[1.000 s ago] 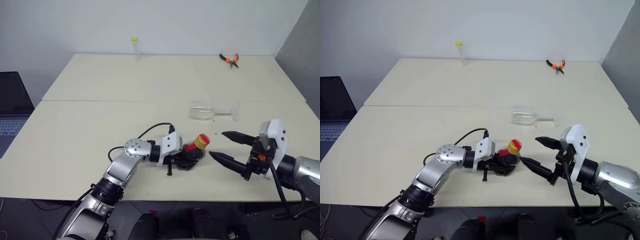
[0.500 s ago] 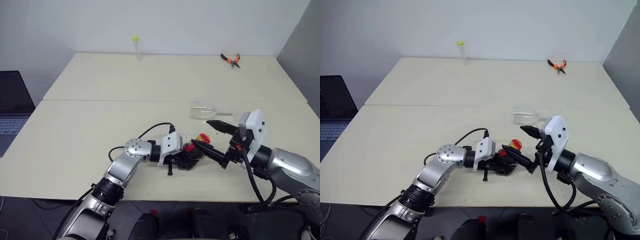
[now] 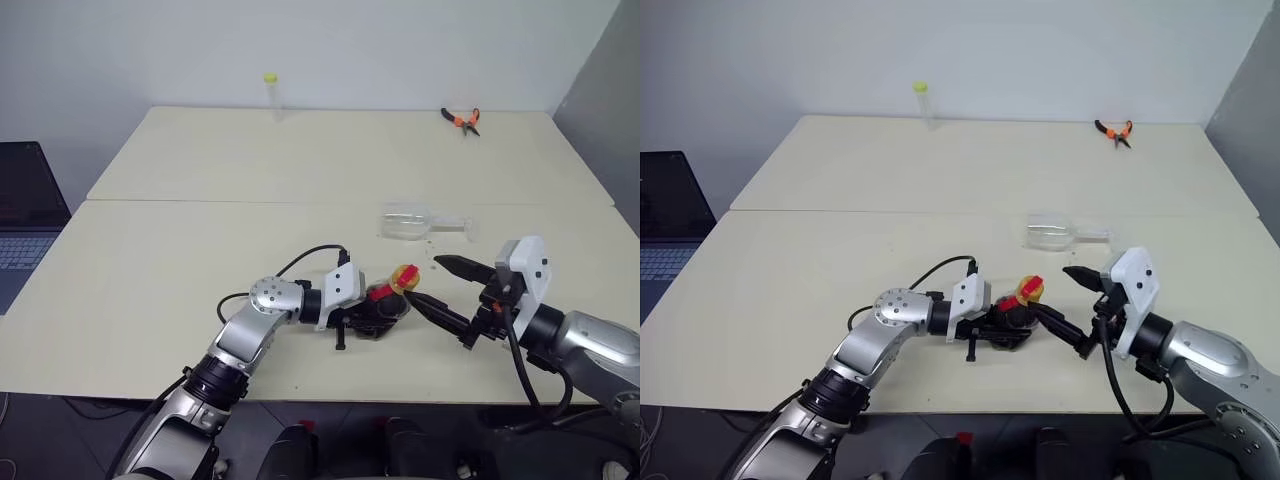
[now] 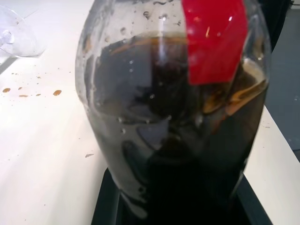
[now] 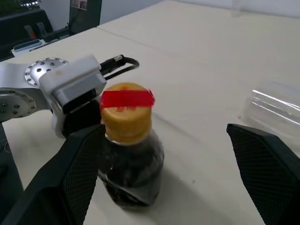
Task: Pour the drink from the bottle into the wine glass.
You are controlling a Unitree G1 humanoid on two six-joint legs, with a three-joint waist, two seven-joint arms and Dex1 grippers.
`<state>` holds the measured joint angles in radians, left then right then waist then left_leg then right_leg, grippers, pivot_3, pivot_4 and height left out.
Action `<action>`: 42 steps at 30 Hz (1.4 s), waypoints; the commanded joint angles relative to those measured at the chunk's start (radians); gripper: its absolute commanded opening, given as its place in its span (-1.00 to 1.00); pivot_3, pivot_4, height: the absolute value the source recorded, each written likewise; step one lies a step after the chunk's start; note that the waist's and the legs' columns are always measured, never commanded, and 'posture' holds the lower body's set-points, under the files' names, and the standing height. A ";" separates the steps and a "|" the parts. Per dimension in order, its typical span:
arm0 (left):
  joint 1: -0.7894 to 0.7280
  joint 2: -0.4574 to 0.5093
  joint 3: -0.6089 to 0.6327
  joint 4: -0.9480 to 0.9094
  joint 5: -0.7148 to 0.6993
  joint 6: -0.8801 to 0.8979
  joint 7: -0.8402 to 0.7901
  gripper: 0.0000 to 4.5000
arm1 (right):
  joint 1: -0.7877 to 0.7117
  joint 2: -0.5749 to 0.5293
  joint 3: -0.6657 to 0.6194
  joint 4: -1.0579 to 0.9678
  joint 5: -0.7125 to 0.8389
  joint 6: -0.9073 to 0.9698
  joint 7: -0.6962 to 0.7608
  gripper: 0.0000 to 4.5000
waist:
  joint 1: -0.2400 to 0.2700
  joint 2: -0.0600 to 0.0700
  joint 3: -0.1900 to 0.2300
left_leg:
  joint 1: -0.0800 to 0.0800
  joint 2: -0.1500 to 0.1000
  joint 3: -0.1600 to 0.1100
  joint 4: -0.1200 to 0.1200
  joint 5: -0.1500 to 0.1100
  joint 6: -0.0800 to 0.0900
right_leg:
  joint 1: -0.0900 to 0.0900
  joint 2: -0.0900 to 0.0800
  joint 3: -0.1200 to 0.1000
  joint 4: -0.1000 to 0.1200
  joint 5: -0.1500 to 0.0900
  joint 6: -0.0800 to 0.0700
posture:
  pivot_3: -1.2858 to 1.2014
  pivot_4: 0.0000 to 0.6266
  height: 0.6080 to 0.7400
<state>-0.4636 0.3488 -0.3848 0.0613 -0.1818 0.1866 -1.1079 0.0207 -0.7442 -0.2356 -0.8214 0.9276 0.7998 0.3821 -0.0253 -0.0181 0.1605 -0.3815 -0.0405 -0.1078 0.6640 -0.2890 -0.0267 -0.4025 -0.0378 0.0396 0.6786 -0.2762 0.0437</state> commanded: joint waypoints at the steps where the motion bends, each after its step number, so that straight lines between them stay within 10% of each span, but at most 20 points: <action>1: -0.008 0.000 0.008 0.006 0.004 -0.015 0.001 -0.65 | 0.041 -0.042 -0.105 -0.030 0.097 0.007 0.045 0.96 | 0.000 0.000 0.000 | 0.000 0.000 0.000 0.000 0.000 0.000 | 0.000 0.000 0.000 0.000 0.000 0.000 | 0.03 -0.52 1.00; 10: -0.014 -0.005 0.007 0.016 0.003 -0.020 -0.001 -0.65 | 0.025 -0.062 -0.104 -0.040 0.285 0.009 -0.015 0.96 | 0.001 0.000 0.000 | 0.000 0.000 0.000 0.000 0.000 0.000 | 0.001 0.000 0.000 0.000 0.000 0.000 | 0.03 -0.52 1.00; 28: -0.012 -0.006 0.005 0.014 0.006 -0.021 0.000 -0.65 | -0.124 0.046 0.095 0.022 0.129 -0.011 -0.108 0.96 | 0.000 0.000 0.000 | 0.000 0.000 0.000 0.000 0.000 0.000 | 0.001 0.000 0.000 0.000 0.000 0.000 | 0.03 -0.52 1.00; 37: -0.015 -0.008 0.004 0.019 0.005 -0.023 0.003 -0.65 | -0.109 0.064 0.106 0.023 0.073 -0.034 -0.089 -0.41 | -0.001 0.000 0.000 | 0.000 0.000 0.000 0.000 0.000 0.000 | 0.001 0.000 0.000 0.000 0.000 0.000 | 0.03 -0.52 1.00; 42: -0.013 -0.006 0.004 0.019 0.007 -0.026 0.005 -0.65 | -0.093 0.096 0.080 0.025 0.103 -0.047 -0.096 -0.45 | 0.000 0.000 0.000 | 0.000 0.000 0.000 0.000 0.000 0.000 | 0.001 0.000 0.000 0.000 0.000 0.000 | 0.03 -0.52 1.00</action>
<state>-0.4711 0.3427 -0.3849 0.0826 -0.1822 0.1694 -1.1048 -0.0746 -0.6564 -0.1120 -0.7855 1.0139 0.7815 0.3000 -0.0258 -0.0182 0.1605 -0.3812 -0.0405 -0.1082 0.6639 -0.2890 -0.0266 -0.4020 -0.0378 0.0394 0.6783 -0.2763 0.0437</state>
